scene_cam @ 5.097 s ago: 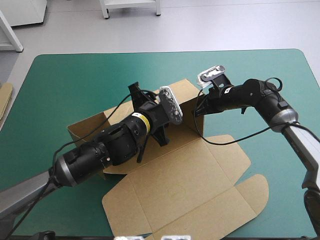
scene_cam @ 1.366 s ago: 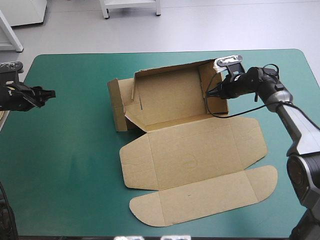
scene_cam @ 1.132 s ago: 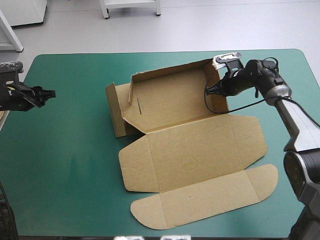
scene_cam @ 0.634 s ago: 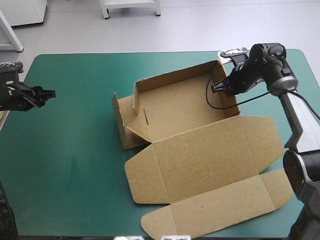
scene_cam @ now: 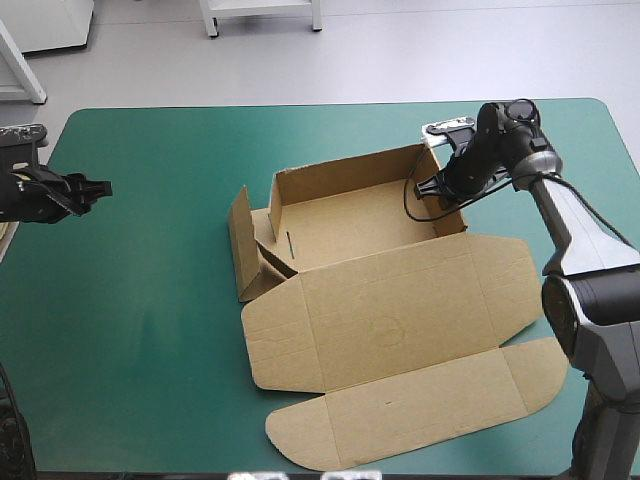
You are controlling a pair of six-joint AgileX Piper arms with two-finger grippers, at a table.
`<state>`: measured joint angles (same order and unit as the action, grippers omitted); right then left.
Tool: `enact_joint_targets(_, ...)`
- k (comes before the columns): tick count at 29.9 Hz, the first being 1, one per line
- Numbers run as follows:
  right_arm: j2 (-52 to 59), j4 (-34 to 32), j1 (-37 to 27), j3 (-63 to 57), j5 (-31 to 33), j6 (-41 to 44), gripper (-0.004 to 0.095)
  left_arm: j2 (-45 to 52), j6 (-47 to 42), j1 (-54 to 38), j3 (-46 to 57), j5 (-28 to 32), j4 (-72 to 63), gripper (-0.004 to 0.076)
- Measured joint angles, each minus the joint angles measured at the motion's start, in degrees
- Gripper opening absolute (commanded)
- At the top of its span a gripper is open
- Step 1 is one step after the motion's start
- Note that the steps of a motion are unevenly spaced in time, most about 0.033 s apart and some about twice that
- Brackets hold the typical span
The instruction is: Fold the box
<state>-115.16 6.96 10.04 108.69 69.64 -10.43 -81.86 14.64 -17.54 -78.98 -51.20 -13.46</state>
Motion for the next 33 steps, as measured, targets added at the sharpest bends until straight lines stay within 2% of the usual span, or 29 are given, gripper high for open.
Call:
enact_joint_targets(3,-0.3,-0.8,0.0,2.8,0.1,-0.2,0.0500,0.0,0.2,0.0,0.0,0.0,-0.2,0.0385)
enact_joint_targets(6,-0.3,-0.9,0.0,7.6,0.8,-0.4,0.0558,0.0,0.4,0.0,0.0,0.0,-0.3,0.0385)
enact_joint_targets(10,0.2,-0.8,0.0,13.3,1.1,-0.5,0.0560,0.0,0.8,0.0,0.0,0.0,-0.3,0.0385)
enact_joint_targets(19,4.8,-2.2,0.9,13.8,1.7,-0.8,0.0560,0.0,1.2,0.0,0.0,-0.1,-0.3,0.0385)
enact_joint_targets(24,5.2,-5.5,3.3,10.2,1.7,-0.4,0.0560,0.0,1.2,0.0,0.0,-0.1,-0.4,0.0385)
enact_joint_targets(33,-1.9,-6.2,3.9,5.1,1.3,2.0,0.0559,0.0,1.2,0.0,0.0,-0.1,-0.5,0.0385)
